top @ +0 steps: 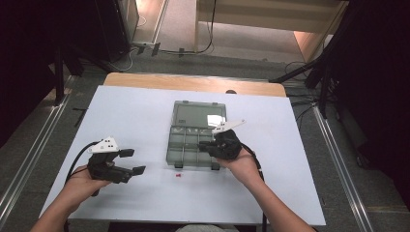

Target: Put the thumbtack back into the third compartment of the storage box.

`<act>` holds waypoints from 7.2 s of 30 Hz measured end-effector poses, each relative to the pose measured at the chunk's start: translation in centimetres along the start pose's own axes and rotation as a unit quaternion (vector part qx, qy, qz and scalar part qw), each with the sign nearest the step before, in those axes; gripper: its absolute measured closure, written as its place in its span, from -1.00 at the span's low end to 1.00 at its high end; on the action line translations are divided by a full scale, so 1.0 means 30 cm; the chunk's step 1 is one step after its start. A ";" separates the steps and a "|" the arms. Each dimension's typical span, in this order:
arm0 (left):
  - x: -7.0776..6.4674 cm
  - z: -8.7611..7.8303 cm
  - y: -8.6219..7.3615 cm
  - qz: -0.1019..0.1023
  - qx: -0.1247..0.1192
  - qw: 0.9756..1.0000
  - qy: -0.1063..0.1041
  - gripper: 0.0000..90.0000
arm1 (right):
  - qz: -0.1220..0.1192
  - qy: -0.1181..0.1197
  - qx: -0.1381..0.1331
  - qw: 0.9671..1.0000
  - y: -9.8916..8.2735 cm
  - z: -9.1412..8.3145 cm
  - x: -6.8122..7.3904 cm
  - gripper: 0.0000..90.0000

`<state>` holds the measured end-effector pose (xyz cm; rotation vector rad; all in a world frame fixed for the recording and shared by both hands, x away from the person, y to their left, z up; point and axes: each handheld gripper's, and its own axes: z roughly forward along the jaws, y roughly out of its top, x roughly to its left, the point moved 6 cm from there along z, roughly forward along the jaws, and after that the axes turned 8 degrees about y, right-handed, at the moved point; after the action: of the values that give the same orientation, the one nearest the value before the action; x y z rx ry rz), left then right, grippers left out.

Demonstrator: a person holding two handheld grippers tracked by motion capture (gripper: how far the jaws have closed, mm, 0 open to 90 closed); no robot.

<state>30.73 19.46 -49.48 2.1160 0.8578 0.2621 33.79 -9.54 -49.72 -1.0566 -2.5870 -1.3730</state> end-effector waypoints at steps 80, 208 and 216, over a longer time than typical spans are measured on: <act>0.003 -0.003 0.000 -0.003 0.000 1.000 0.001 -0.57 | 0.021 -0.034 -0.031 0.999 0.004 0.026 -0.097 -0.12; 0.016 0.019 0.040 -0.001 -0.009 1.000 -0.008 -0.57 | -0.090 0.062 0.066 0.992 -0.159 0.232 0.227 -0.06; 0.015 0.020 0.040 -0.001 -0.009 1.000 -0.008 -0.57 | -0.095 0.059 0.063 0.992 -0.157 0.240 0.226 -0.04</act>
<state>31.91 18.87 -49.01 2.0979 0.8459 0.2511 27.86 -2.25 -55.34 -0.7067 -2.7009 -1.2432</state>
